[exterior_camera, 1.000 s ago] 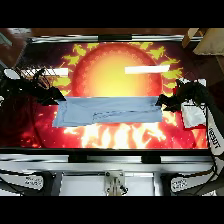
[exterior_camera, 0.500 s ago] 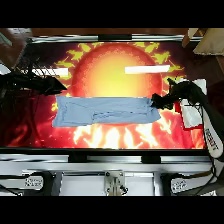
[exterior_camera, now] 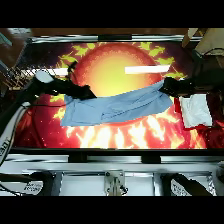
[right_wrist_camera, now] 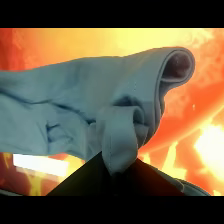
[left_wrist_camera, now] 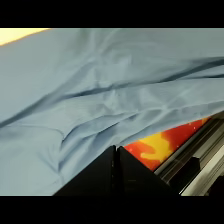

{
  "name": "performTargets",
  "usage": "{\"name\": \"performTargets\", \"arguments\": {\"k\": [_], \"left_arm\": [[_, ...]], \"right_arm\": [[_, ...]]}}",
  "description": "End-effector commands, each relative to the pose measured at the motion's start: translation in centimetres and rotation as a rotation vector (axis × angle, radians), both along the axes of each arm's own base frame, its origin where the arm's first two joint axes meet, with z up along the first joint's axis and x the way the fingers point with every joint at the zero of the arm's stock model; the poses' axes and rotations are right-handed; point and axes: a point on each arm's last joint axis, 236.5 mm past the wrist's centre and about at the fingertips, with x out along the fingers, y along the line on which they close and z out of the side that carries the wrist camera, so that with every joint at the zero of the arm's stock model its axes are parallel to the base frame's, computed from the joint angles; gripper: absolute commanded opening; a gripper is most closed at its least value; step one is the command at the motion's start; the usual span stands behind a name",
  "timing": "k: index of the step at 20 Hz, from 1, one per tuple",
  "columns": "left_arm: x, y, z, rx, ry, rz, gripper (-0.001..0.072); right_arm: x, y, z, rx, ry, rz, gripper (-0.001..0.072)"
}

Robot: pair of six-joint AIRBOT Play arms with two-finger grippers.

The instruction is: Fold the shirts.

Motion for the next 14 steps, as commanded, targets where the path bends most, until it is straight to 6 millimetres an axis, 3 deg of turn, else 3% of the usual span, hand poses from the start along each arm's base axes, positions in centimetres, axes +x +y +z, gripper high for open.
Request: {"name": "performTargets", "arguments": {"k": [1, 4, 7, 9, 11, 14], "left_arm": [[-3.4, -9.6, -2.1, -0.079, 0.003, -0.033, 0.0031], [-4.4, -14.8, -2.2, -0.178, 0.011, 0.020, 0.0030], [-6.8, -18.1, -3.8, -0.228, 0.113, 0.028, 0.0030], [-6.9, -19.3, -4.0, -0.249, 0.118, 0.029, 0.0030], [-5.1, -18.4, -2.8, -0.260, 0.067, 0.046, 0.0030], [-0.6, -13.1, 0.9, -0.232, -0.070, 0.076, 0.0027]], "right_arm": [[-4.1, 0.9, 4.8, 0.046, -0.040, -0.026, 0.0085], [-6.5, 1.2, 7.3, 0.074, -0.068, -0.055, 0.0085], [-8.1, 1.3, 9.2, 0.095, -0.106, -0.082, 0.0085], [-8.6, 1.4, 9.7, 0.099, -0.117, -0.087, 0.0085], [-8.5, 1.4, 9.6, 0.099, -0.113, -0.088, 0.0085], [-8.1, 2.0, 9.1, 0.097, -0.101, -0.065, 0.0085]]}}
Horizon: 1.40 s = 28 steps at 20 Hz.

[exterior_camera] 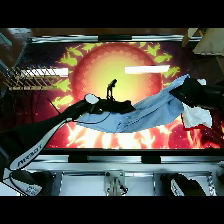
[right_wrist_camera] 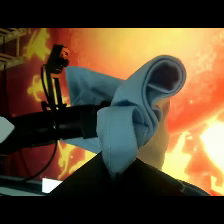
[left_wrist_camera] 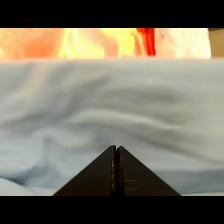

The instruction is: Fold the shirts.

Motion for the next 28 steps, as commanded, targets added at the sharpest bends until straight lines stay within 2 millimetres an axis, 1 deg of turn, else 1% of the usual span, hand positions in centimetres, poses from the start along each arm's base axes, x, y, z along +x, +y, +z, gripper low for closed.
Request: {"name": "performTargets", "arguments": {"k": [1, 2, 3, 5, 6, 8, 9, 10, 12, 13, 15, 16, 17, 18, 19, 21, 22, 23, 24, 25, 27, 28], "left_arm": [[4.4, 5.7, 4.0, 0.072, -0.190, 0.046, 0.0026], [5.6, 8.6, 6.1, 0.127, -0.285, 0.059, 0.0027], [6.8, 11.9, 8.8, 0.178, -0.380, 0.084, 0.0026], [8.4, 19.0, 14.7, 0.242, -0.513, 0.193, 0.0027], [8.9, 22.9, 17.9, 0.257, -0.565, 0.275, 0.0028], [8.7, 29.8, 23.3, 0.271, -0.650, 0.420, 0.0029], [8.1, 32.8, 25.2, 0.284, -0.675, 0.476, 0.0029], [7.3, 35.6, 26.6, 0.303, -0.692, 0.525, 0.0029], [5.5, 40.0, 28.1, 0.345, -0.698, 0.592, 0.0030], [4.6, 41.7, 28.3, 0.366, -0.686, 0.613, 0.0030], [3.1, 43.6, 27.9, 0.398, -0.649, 0.622, 0.0030], [2.4, 44.1, 27.4, 0.409, -0.623, 0.612, 0.0030], [1.9, 44.3, 26.9, 0.415, -0.600, 0.598, 0.0030], [1.7, 44.3, 26.5, 0.418, -0.585, 0.587, 0.0030], [1.6, 44.3, 26.3, 0.418, -0.579, 0.582, 0.0030], [1.6, 44.2, 25.9, 0.417, -0.569, 0.580, 0.0030], [1.6, 44.2, 25.7, 0.416, -0.564, 0.579, 0.0030], [1.6, 44.2, 25.3, 0.415, -0.556, 0.578, 0.0030], [1.6, 44.2, 25.0, 0.414, -0.548, 0.577, 0.0030], [1.6, 44.2, 24.7, 0.414, -0.541, 0.576, 0.0030], [1.6, 44.2, 24.5, 0.413, -0.536, 0.574, 0.0030], [1.6, 44.2, 24.6, 0.413, -0.537, 0.574, 0.0030]], "right_arm": [[0.4, 1.4, -0.6, -0.001, 0.010, 0.044, 0.0085], [1.1, 2.7, -1.0, 0.003, 0.011, 0.072, 0.0084], [2.2, 4.4, -1.6, 0.014, 0.004, 0.102, 0.0084], [5.1, 8.9, -2.6, 0.056, -0.032, 0.148, 0.0084], [6.3, 11.6, -3.3, 0.090, -0.044, 0.168, 0.0084], [8.5, 17.6, -5.2, 0.181, -0.059, 0.195, 0.0084], [9.1, 20.6, -6.6, 0.215, -0.045, 0.208, 0.0084], [9.4, 23.2, -8.3, 0.225, -0.022, 0.226, 0.0085], [9.2, 28.1, -12.7, 0.220, 0.059, 0.282, 0.0084], [9.0, 29.9, -14.8, 0.215, 0.101, 0.300, 0.0085], [8.4, 32.9, -18.8, 0.199, 0.171, 0.318, 0.0086], [8.0, 34.1, -20.6, 0.205, 0.213, 0.317, 0.0127], [7.7, 34.9, -21.6, 0.225, 0.251, 0.313, 0.0300], [7.6, 35.3, -22.1, 0.249, 0.279, 0.306, 0.0501], [7.4, 35.2, -22.3, 0.239, 0.282, 0.320, 0.0512], [7.3, 33.5, -21.9, 0.194, 0.289, 0.358, 0.0512], [7.3, 31.6, -21.7, 0.144, 0.298, 0.379, 0.0512], [7.4, 29.2, -21.7, 0.074, 0.308, 0.398, 0.0512], [7.4, 25.8, -21.8, -0.022, 0.327, 0.412, 0.0512], [7.4, 21.9, -22.1, -0.121, 0.367, 0.414, 0.0512], [6.1, 13.6, -23.2, -0.287, 0.520, 0.388, 0.0625], [5.0, 10.1, -24.1, -0.338, 0.609, 0.364, 0.0625]]}}
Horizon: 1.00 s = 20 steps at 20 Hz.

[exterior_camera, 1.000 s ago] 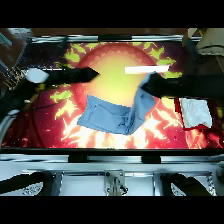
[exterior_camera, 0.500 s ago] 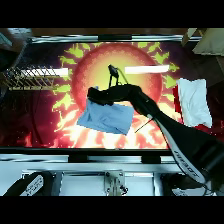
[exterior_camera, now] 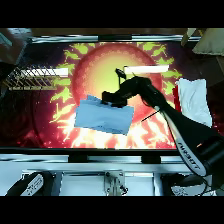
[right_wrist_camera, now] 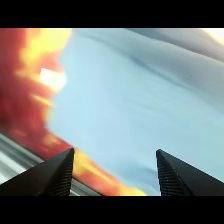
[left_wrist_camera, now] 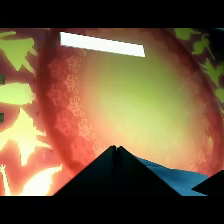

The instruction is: Fold the shirts.

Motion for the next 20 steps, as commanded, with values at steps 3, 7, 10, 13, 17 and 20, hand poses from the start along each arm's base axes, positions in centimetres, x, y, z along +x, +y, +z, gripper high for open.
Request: {"name": "performTargets", "arguments": {"k": [3, 7, 10, 13, 17, 20], "left_arm": [[-0.1, 0.0, -0.4, -0.002, 0.012, -0.004, 0.0030], [-0.2, 0.0, -0.4, -0.002, 0.013, -0.004, 0.0031], [-0.2, 0.0, -0.4, -0.003, 0.013, -0.004, 0.0031], [-0.2, 0.0, -0.4, -0.003, 0.012, -0.004, 0.0030], [-0.2, 0.0, -0.4, -0.004, 0.013, -0.004, 0.0031], [-0.2, 0.0, -0.4, -0.003, 0.012, -0.004, 0.0031]], "right_arm": [[-5.5, -13.8, -4.8, -0.226, 0.358, -0.063, 0.0626], [-5.7, -10.9, -8.2, -0.068, 0.394, -0.161, 0.0626], [-5.8, -9.4, -9.7, -0.013, 0.439, -0.169, 0.0626], [-5.1, -8.1, -11.1, -0.012, 0.405, -0.174, 0.0625], [-4.4, -6.2, -11.8, -0.008, 0.351, -0.175, 0.0361], [-3.0, -5.2, -8.4, 0.061, 0.240, -0.073, 0.0085]]}}
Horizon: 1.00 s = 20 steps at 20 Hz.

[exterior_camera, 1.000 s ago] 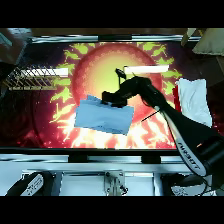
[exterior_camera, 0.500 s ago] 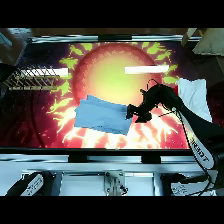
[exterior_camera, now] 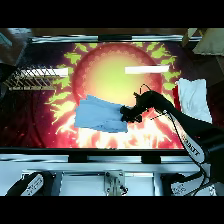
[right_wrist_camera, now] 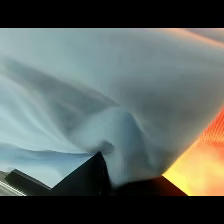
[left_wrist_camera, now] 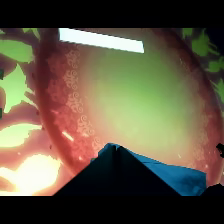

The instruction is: Fold the shirts.

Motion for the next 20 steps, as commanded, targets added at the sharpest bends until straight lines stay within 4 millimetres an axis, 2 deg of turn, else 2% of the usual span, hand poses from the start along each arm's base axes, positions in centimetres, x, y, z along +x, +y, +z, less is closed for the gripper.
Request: {"name": "performTargets", "arguments": {"k": [1, 4, 6, 9, 12, 15, 20], "left_arm": [[0.0, 0.0, 0.0, 0.000, 0.000, 0.001, 0.0031], [0.0, 0.0, 0.0, 0.000, 0.000, 0.000, 0.0031], [0.0, 0.0, 0.0, 0.000, 0.000, 0.000, 0.0031], [0.0, 0.0, 0.0, 0.000, 0.001, 0.000, 0.0031], [-0.2, -0.2, -0.2, 0.000, 0.010, -0.010, 0.0031], [-0.5, -0.5, -0.5, 0.000, 0.027, -0.026, 0.0031], [-0.7, -0.7, -0.7, -0.001, 0.038, -0.036, 0.0031]], "right_arm": [[2.4, 1.7, 4.8, 0.097, -0.167, 0.068, 0.0085], [6.3, 0.8, 15.1, 0.161, -0.405, 0.047, 0.0085], [7.6, -1.2, 22.1, 0.191, -0.512, -0.003, 0.0085], [8.2, -5.0, 29.2, 0.200, -0.619, -0.070, 0.0085], [9.7, -9.6, 32.9, 0.179, -0.706, -0.175, 0.0085], [12.3, -15.0, 34.3, 0.133, -0.785, -0.311, 0.0085], [18.2, -24.9, 36.5, 0.043, -0.995, -0.603, 0.0085]]}}
